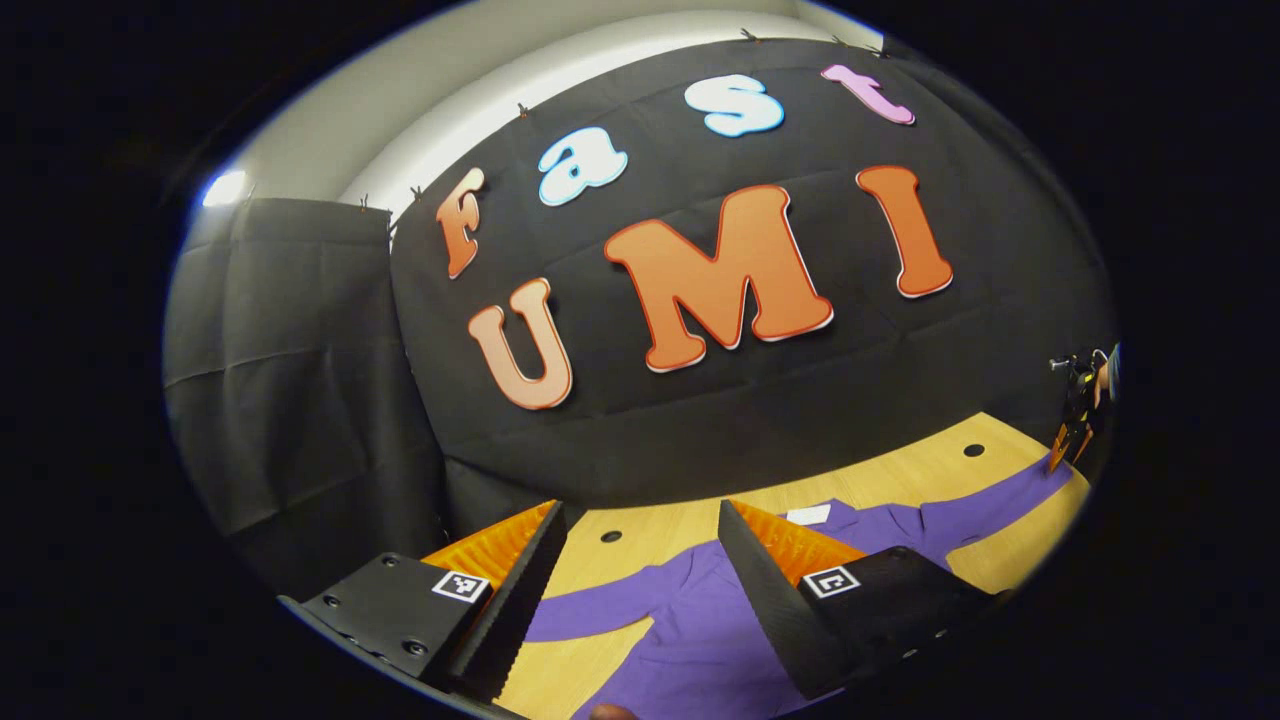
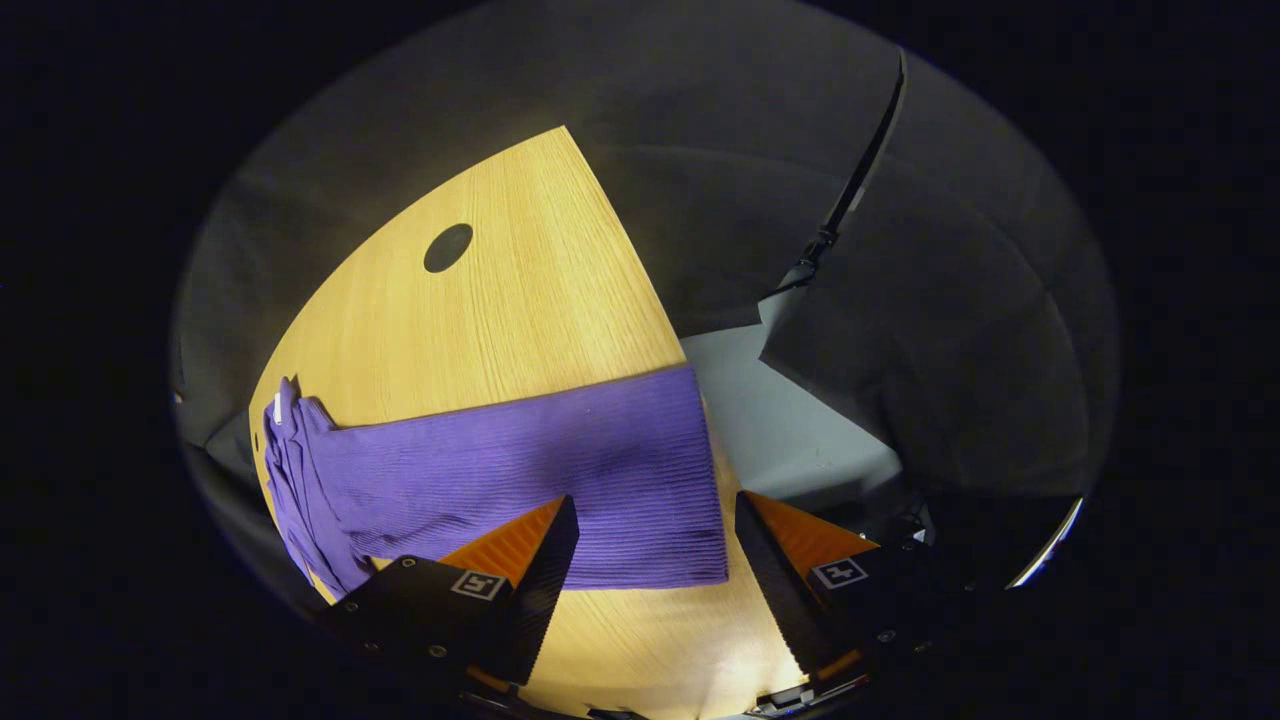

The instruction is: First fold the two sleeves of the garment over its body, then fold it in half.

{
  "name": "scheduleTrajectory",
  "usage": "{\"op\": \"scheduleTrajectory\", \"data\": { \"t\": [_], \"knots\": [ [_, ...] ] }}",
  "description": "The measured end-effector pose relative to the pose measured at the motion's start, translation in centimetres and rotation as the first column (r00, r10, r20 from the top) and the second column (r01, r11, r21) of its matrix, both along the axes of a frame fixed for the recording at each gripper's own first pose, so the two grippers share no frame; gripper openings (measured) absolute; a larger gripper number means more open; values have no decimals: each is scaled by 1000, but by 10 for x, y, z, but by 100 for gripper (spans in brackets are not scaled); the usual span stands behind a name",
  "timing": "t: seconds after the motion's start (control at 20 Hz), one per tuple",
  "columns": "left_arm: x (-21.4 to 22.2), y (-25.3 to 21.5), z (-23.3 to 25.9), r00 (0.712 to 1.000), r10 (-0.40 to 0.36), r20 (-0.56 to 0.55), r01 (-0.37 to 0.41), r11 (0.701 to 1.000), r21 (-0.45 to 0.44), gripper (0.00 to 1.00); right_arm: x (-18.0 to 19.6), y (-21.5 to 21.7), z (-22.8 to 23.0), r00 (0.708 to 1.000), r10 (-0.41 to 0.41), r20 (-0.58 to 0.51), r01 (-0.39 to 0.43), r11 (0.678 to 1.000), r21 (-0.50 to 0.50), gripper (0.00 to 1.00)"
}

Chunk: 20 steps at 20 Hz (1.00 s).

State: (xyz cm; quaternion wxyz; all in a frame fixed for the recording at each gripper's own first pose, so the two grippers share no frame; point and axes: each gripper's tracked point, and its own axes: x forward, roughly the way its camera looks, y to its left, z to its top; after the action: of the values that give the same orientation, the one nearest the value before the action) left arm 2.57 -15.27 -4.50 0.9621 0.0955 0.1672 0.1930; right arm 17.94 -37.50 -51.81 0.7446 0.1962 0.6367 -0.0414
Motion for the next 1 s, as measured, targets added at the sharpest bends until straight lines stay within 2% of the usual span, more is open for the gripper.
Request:
{"op": "scheduleTrajectory", "data": {
  "t": [0.1, 0.2, 0.25, 0.3, 0.35, 0.4, 0.45, 0.5, 0.6, 0.65, 0.7, 0.8, 0.9, 1.0],
  "knots": [
    [4, 0, -2, 1000, 7, -10, -7, 1000, -5, 98, 0, -1, -1, 1000, 13, 2, -13, 1000, -26, 94],
    [7, -4, -5, 1000, 5, -15, -5, 1000, -11, 98, -3, -7, -5, 999, 35, -18, -37, 995, -96, 92],
    [8, -6, -8, 1000, 2, -19, -2, 1000, -17, 98, -7, -8, -7, 999, 36, -39, -41, 992, -119, 74],
    [10, -8, -10, 1000, -5, -23, 4, 1000, -22, 98, -7, -4, -5, 998, 34, -44, -39, 992, -123, 69],
    [13, -10, -10, 1000, -8, -23, 8, 1000, -21, 98, -7, 0, -7, 998, 41, -45, -46, 991, -123, 77],
    [15, -12, -9, 1000, -13, -20, 12, 1000, -20, 98, -8, 4, -6, 998, 52, -46, -57, 991, -119, 53],
    [15, -13, -7, 1000, -17, -16, 17, 1000, -18, 100, -5, 5, -5, 998, 58, -34, -62, 991, -116, 50],
    [14, -13, -6, 1000, -20, -13, 20, 1000, -17, 98, -4, 9, -5, 998, 55, -23, -57, 993, -103, 42],
    [13, -12, -5, 1000, -20, -9, 20, 1000, -15, 98, -2, 21, -2, 999, 22, -30, -24, 999, -48, 7],
    [12, -10, -4, 1000, -18, -7, 18, 1000, -12, 98, -4, 33, 4, 999, 21, -32, -20, 1000, 14, 4],
    [9, -7, -3, 1000, -15, -6, 15, 1000, -8, 98, 0, 39, 10, 1000, 2, -19, -1, 1000, 29, 3],
    [6, -2, -3, 1000, -9, -3, 9, 1000, -8, 100, 8, 41, 30, 999, -3, 36, 2, 999, 38, 3],
    [4, -1, -5, 1000, -10, 0, 10, 1000, -24, 98, 13, 56, 55, 997, -6, 82, 0, 998, 70, 3],
    [2, 1, -4, 1000, -16, 9, 16, 1000, -27, 98, 15, 63, 79, 992, 20, 126, -28, 998, 63, 3]
  ]
}}
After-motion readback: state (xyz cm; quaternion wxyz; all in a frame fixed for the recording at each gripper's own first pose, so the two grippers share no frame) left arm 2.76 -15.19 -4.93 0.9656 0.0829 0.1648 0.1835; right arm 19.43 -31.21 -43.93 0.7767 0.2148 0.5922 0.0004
